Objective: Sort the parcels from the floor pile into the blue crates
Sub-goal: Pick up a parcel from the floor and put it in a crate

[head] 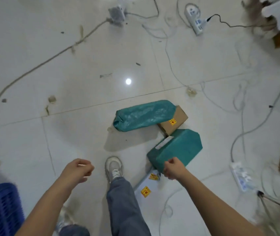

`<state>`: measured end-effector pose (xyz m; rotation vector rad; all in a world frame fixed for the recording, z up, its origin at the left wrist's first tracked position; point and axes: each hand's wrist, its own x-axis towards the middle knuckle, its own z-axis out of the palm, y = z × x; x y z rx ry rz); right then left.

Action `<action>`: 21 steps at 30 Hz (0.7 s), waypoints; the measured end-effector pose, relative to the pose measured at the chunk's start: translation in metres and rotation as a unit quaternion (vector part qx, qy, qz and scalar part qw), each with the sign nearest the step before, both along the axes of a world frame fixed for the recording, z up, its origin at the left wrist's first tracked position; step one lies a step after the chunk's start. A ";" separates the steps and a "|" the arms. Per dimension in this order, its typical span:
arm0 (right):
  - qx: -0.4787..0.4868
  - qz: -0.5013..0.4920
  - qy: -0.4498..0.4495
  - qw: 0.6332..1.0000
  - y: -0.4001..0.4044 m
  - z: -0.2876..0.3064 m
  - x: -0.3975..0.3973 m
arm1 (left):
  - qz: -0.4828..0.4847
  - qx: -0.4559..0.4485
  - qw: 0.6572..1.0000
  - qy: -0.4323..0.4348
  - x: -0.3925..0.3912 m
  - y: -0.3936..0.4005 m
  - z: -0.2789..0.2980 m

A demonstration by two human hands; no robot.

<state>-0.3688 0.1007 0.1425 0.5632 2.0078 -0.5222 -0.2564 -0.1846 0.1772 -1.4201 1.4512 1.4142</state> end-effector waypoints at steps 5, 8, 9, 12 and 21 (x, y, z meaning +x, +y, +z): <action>0.006 -0.021 -0.018 1.000 0.048 -0.004 -0.002 | -0.055 0.034 0.997 -0.046 -0.021 0.032 -0.006; -0.005 -0.018 -0.037 0.999 0.059 -0.005 -0.006 | -0.068 0.021 0.996 -0.059 -0.031 0.030 -0.018; -0.003 -0.018 -0.038 0.999 0.060 -0.006 -0.012 | -0.073 0.013 0.995 -0.063 -0.036 0.028 -0.023; 0.001 -0.091 -0.025 0.996 0.061 -0.012 -0.035 | -0.064 0.008 0.996 -0.066 -0.053 0.020 -0.037; -0.029 -0.171 0.022 0.985 0.021 -0.061 -0.146 | 0.001 0.038 0.994 -0.103 -0.142 -0.018 -0.106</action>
